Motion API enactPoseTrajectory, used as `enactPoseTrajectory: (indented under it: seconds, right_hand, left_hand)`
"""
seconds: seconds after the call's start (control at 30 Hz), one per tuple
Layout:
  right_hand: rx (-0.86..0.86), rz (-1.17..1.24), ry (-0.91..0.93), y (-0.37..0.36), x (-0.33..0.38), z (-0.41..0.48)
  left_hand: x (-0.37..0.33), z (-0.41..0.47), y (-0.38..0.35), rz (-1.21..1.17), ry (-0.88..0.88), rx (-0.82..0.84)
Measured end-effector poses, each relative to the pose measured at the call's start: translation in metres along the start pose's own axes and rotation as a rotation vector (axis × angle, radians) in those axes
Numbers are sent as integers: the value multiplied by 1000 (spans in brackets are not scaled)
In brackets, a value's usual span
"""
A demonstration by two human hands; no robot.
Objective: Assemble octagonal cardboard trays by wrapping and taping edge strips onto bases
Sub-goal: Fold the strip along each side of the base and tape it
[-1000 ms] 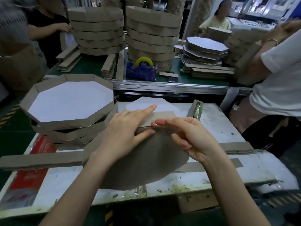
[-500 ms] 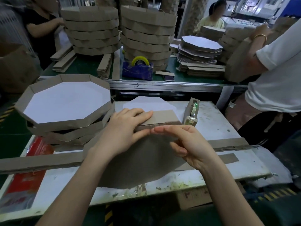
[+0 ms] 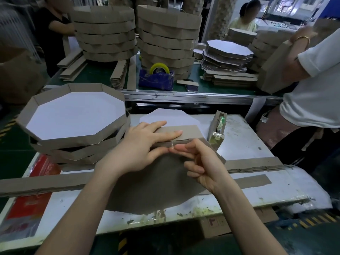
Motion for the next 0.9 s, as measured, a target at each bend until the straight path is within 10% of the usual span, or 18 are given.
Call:
enactPoseTrajectory:
  seconds: [0.13,0.43,0.9]
  right_hand:
    - [-32,-19,46,-1,0,9]
    - [-76,17,71,-2,0,21]
    - [-32,208,-69,-4,-10,26]
  left_hand:
    - [7,4,2,-94,57,94]
    - [6,19,0,-170,295,-309]
    - [7,19,-1,-120,194,-386]
Point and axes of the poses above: each hand's wrist, its own z-axis towards the middle knuckle, its own y-axis out of the back of the hand, x = y × z, the point moved 5 cm from there along z, towards the middle knuckle, and after that the axes turned 3 degrees about -x, right-handed, at the moved point
